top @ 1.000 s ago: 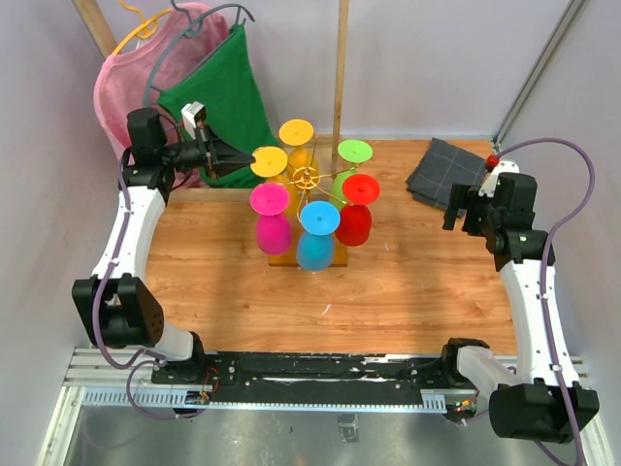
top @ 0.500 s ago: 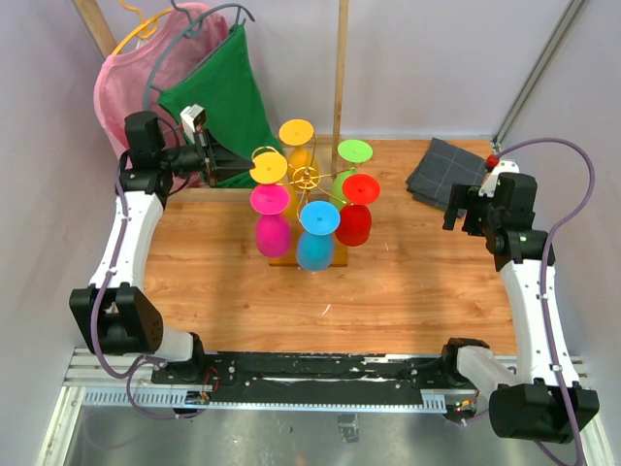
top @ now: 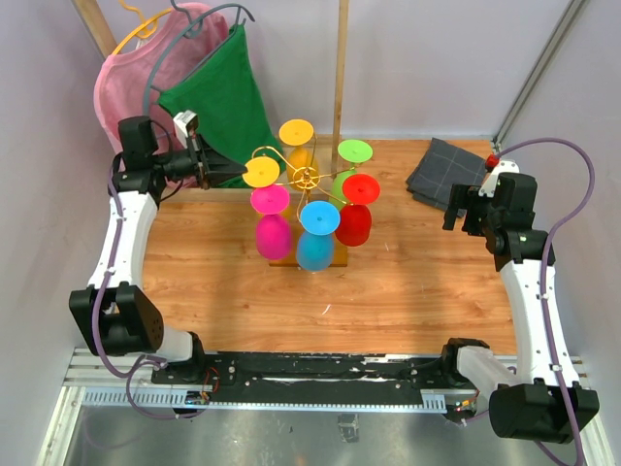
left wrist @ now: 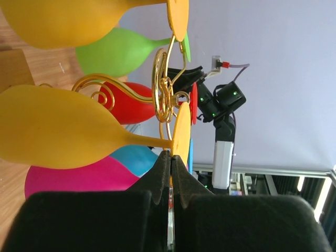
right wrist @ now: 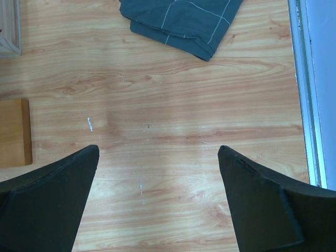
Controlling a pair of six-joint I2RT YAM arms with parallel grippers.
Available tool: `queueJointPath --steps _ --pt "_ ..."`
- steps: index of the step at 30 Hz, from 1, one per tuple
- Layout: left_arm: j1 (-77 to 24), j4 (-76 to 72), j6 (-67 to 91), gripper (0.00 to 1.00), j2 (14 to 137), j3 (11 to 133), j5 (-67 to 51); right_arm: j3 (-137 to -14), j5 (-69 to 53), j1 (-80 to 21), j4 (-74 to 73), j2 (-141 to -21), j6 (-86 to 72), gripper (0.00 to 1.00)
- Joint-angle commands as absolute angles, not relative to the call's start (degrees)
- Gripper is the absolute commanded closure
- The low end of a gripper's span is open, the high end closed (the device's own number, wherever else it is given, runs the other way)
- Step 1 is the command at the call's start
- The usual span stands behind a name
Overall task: Take the wine glass off the wine glass rack
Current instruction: Pick up the wine glass from the wine rack.
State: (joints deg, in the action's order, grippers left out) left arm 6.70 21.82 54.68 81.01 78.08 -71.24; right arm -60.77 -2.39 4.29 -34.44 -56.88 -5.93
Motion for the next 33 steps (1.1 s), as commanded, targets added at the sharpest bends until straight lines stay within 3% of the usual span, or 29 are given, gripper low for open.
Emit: queueJointPath --steps 1,16,33 --pt "8.15 27.49 50.57 1.00 79.80 80.60 -73.87 -61.83 -2.28 4.92 -34.65 -56.06 -4.95 0.02" --pt "14.15 40.67 39.39 1.00 80.84 83.83 -74.44 -63.31 -2.71 4.92 -35.25 -56.34 -4.57 0.02" --pt "19.64 45.86 34.77 1.00 81.09 85.95 -77.70 -65.10 -3.08 4.92 -35.56 -57.34 -4.24 0.02"
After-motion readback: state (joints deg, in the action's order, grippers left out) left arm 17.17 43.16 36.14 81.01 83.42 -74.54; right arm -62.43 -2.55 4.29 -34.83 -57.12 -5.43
